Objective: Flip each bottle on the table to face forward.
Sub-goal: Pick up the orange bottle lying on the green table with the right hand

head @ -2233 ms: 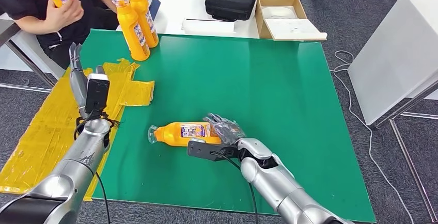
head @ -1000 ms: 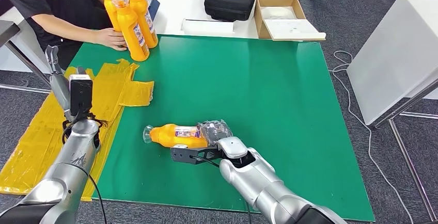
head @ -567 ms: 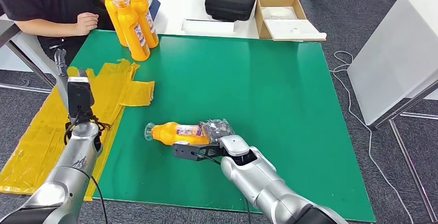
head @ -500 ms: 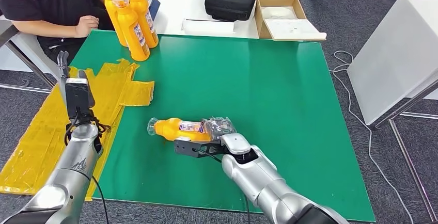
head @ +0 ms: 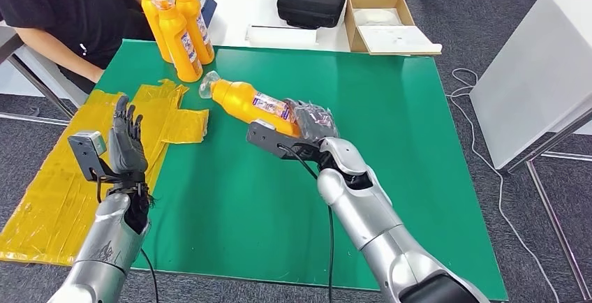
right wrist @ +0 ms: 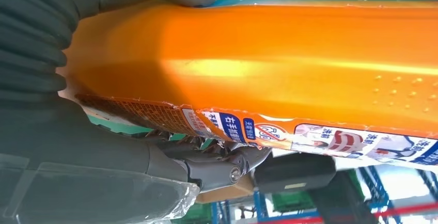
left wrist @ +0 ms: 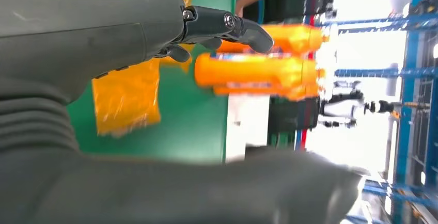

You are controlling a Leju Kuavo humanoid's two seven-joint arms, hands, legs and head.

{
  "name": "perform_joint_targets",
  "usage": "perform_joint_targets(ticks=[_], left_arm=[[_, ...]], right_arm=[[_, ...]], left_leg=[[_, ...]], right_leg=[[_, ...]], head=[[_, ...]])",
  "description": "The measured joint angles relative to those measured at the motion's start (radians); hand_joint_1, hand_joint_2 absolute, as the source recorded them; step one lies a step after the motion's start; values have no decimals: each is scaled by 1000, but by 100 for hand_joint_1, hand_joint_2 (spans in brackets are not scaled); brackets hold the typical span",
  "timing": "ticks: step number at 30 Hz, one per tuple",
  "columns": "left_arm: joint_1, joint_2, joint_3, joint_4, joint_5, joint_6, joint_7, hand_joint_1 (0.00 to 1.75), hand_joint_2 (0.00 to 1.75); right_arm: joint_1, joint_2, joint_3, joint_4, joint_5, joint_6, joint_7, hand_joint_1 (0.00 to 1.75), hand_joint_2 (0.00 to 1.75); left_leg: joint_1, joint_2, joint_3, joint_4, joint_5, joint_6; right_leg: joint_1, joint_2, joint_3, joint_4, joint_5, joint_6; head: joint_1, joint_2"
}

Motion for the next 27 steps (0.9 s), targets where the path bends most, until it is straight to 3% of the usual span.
perform_joint_targets(ticks=[11,19,27], left_arm=[[15,-8,-87,-11,98,-93,23,0,175],[-13,-45,-172,-11,141,-90,25,0,175],[-42,-59,-213,-15,207,-84,31,0,175]], right_arm=[[0,-20,-4,-27,-55,-19,-10,175,175],[3,26,13,-26,-87,-32,-40,175,175],[9,96,114,-6,-149,-32,-51,175,175]], left_leg=[[0,0,0,0,0,0],[0,1,-1,0,0,0],[1,1,-1,0,0,0]], right_leg=[[0,0,0,0,0,0],[0,0,0,0,0,0],[0,0,-1,0,0,0]], head=[[0,0],[0,0],[0,0]])
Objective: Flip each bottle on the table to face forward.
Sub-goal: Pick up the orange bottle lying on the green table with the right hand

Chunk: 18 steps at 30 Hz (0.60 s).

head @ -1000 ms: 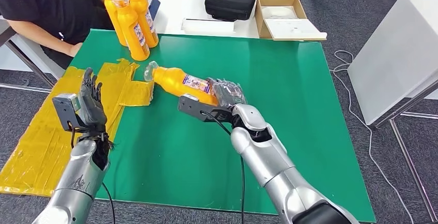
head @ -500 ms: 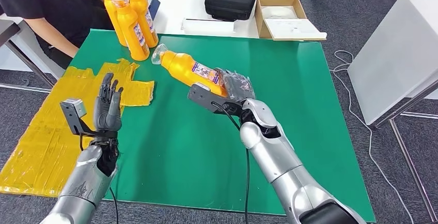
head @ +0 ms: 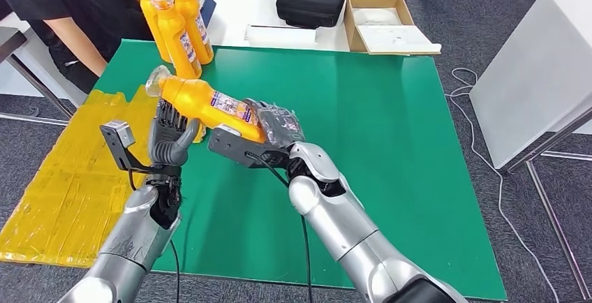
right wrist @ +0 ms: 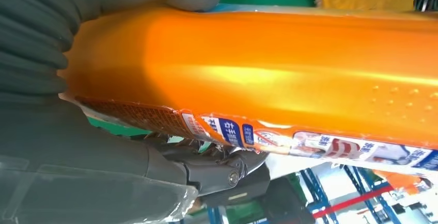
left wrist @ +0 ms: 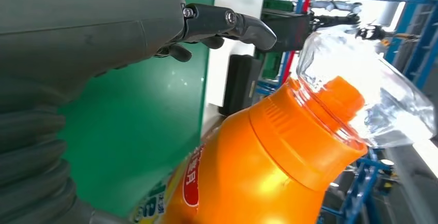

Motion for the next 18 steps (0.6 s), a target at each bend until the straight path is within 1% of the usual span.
perform_joint_targets(ticks=[4,13,15,18], left_arm=[[10,0,-13,-34,28,19,10,0,175],[44,2,-21,-90,65,31,22,0,175],[61,4,-20,-108,92,11,36,0,175],[85,3,-18,-131,135,-54,78,0,175]], right_arm=[[-2,4,69,7,-79,-4,29,175,175],[-14,4,151,18,-131,-15,47,175,175],[-12,4,179,20,-146,-23,53,175,175],[3,5,233,27,-157,-43,66,175,175]], left_leg=[[0,0,0,0,0,0],[-1,0,-1,0,0,0],[-1,0,0,0,0,0],[-1,0,-1,0,0,0]], right_leg=[[0,0,0,0,0,0],[0,0,0,0,0,0],[0,0,0,0,0,0],[0,0,0,0,0,0]], head=[[0,0],[0,0],[0,0],[0,0]])
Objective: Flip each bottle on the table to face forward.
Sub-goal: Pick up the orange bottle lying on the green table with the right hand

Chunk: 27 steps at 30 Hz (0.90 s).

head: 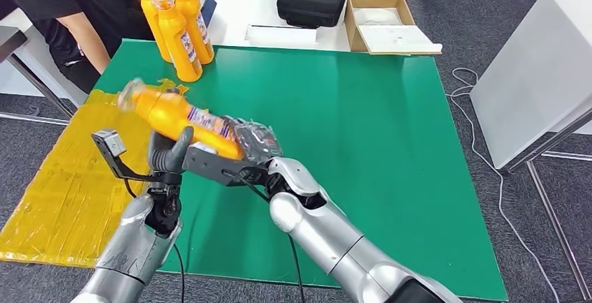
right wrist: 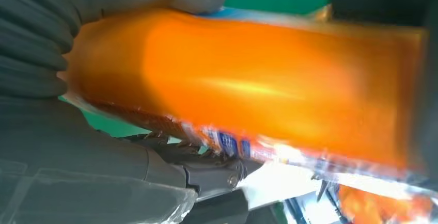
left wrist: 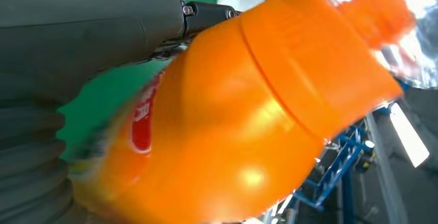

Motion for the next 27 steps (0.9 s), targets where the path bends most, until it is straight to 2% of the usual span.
perform_joint_targets(ticks=[6,14,15,18,19,27], left_arm=[[47,-6,15,-40,51,-65,71,0,175],[81,-14,30,-69,58,-73,83,0,175],[83,-14,31,-72,57,-73,84,27,175],[91,-16,32,-80,53,-74,87,158,175],[94,-18,33,-82,50,-75,87,175,175],[107,-31,41,-92,25,-88,85,175,175]], right_arm=[[27,1,58,5,4,-16,22,175,175],[35,0,89,7,6,-16,33,175,175],[36,0,92,7,6,-16,33,175,175],[36,0,101,12,4,-16,35,175,175],[36,0,103,14,3,-16,35,175,175],[49,0,106,39,14,-43,24,175,175]], left_leg=[[0,1,0,0,0,0],[-1,0,0,0,0,0],[-1,0,0,0,0,0],[-1,1,0,0,0,0],[-1,1,0,0,0,0],[-1,1,0,0,0,0]], right_leg=[[0,0,-1,0,0,0],[0,0,-1,0,0,0],[0,0,-1,0,0,0],[0,0,-1,0,0,0],[0,0,-1,0,0,0],[0,0,-1,0,0,0]], head=[[0,0],[0,0],[0,0],[0,0],[0,0],[0,0]])
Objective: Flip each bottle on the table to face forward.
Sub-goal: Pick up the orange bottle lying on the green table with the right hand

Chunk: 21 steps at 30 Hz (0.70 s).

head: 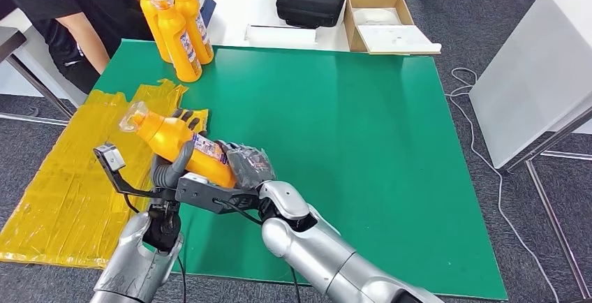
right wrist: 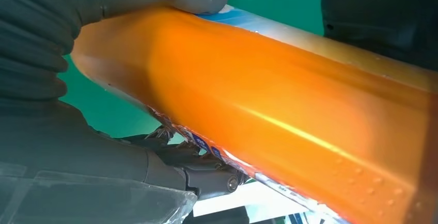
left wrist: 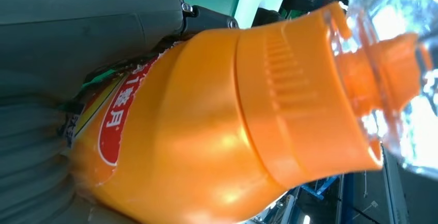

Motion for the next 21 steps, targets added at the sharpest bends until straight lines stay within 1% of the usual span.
perform_joint_targets(ticks=[7,16,17,19,20,21], left_arm=[[31,-3,16,-20,7,-21,5,175,175],[55,-3,32,-39,15,-32,10,175,175],[57,-3,34,-41,16,-34,10,175,175],[62,-2,37,-43,18,-39,11,175,175],[63,-2,39,-45,20,-42,12,175,175],[64,-2,41,-46,22,-46,12,175,175]], right_arm=[[23,1,-2,4,46,-2,-13,175,175],[38,7,-3,4,63,-1,-14,174,175],[39,8,-4,4,65,0,-14,137,175],[42,8,-6,4,74,-1,-14,50,175],[45,9,-8,4,81,-3,-16,7,131],[49,10,-12,4,93,-10,-21,0,87]], left_leg=[[0,0,0,0,0,0],[0,0,0,0,0,0],[0,0,0,0,0,0],[0,0,0,0,0,0],[0,0,0,0,0,0],[0,0,0,0,0,0]], right_leg=[[0,0,0,0,0,0],[1,0,0,0,0,0],[1,0,0,0,0,0],[1,0,0,0,0,0],[1,0,0,0,0,0],[1,0,0,0,0,0]], head=[[0,0],[0,0],[0,0],[0,0],[0,0],[0,0]])
